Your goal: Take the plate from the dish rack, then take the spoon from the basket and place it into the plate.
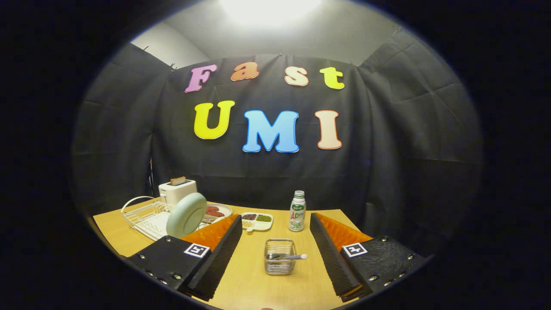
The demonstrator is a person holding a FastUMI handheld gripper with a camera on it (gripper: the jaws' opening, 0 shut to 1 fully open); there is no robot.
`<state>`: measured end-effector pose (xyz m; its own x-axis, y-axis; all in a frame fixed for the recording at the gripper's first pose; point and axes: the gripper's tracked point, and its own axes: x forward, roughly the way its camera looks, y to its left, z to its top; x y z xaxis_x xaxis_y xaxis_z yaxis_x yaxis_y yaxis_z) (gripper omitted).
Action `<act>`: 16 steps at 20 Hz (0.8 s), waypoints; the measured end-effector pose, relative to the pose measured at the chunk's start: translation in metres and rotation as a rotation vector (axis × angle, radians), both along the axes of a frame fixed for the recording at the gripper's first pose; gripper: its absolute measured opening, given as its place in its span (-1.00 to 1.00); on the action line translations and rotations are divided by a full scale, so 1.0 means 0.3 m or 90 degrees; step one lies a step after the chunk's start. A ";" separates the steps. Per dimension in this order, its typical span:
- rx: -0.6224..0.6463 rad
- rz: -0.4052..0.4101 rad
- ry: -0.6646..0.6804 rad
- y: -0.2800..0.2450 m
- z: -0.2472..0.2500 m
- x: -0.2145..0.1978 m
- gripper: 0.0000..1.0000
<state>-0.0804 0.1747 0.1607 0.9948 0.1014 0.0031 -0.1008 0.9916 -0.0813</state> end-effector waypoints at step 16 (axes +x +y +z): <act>0.110 0.012 0.207 0.690 -0.213 0.372 0.94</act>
